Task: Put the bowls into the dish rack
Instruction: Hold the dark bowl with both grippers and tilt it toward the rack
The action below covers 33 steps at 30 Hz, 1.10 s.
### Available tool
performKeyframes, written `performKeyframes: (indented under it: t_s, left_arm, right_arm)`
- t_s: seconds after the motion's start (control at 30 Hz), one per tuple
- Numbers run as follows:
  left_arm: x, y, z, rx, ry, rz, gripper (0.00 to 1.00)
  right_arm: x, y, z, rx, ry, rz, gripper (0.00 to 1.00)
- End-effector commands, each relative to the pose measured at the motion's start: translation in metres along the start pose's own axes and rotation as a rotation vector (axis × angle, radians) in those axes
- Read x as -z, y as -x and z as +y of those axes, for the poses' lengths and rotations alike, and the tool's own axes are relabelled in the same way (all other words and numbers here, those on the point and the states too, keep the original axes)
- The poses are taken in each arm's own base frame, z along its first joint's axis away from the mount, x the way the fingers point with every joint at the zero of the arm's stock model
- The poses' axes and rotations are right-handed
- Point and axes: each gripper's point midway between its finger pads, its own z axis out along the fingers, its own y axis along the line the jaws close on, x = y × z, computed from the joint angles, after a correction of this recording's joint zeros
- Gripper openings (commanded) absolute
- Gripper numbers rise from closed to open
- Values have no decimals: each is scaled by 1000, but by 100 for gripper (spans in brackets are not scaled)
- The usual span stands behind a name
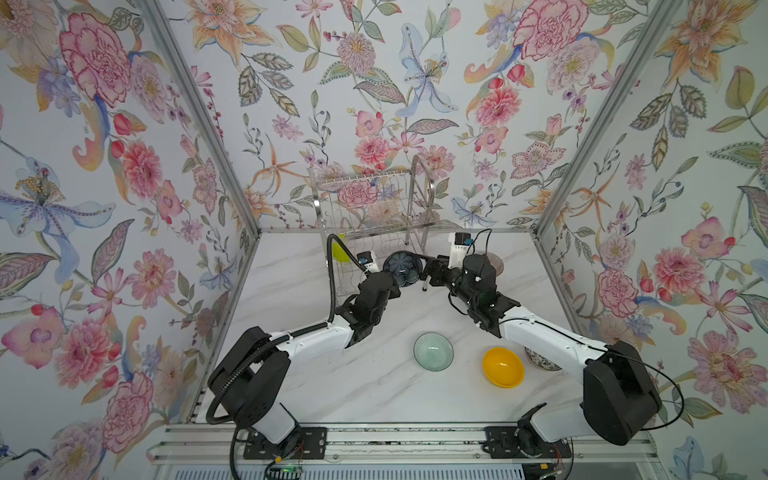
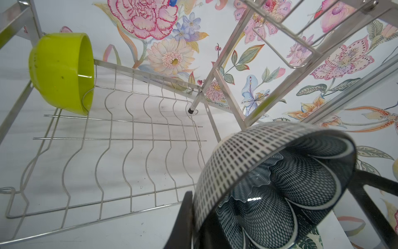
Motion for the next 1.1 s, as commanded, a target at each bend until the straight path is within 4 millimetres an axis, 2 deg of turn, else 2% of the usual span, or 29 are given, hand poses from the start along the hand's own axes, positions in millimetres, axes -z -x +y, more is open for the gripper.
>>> performKeyframes:
  t_s: [0.0,0.03,0.2,0.4,0.53,0.8,0.93,0.97,1.07]
  left_arm:
    - [6,34,1,60,19,-124,0]
    - [-1,23,7,46,41,-112,0]
    - [-1,24,11,-7,84,-164,0]
    - [0,20,12,-134,143,-242,0]
    - [2,15,10,-216,150,-291,0]
    - [9,2,13,-281,128,-373,0]
    - [8,-2,8,-303,105,-395,0]
    - [8,-3,8,-303,99,-398,0]
    - [8,-5,7,-305,87,-402,0]
  right_arm:
    - [10,18,14,-77,48,-4,99]
    - [11,25,5,-105,31,-16,98]
    - [12,32,-15,-334,8,4,98]
    - [11,37,-6,-652,136,-7,99]
    - [13,35,-1,-786,182,-24,99]
    - [14,16,15,-975,230,-21,98]
    - [4,5,15,-1071,252,-16,91]
    - [1,-4,26,-1094,273,12,88]
    - [-7,-15,31,-1135,280,32,81]
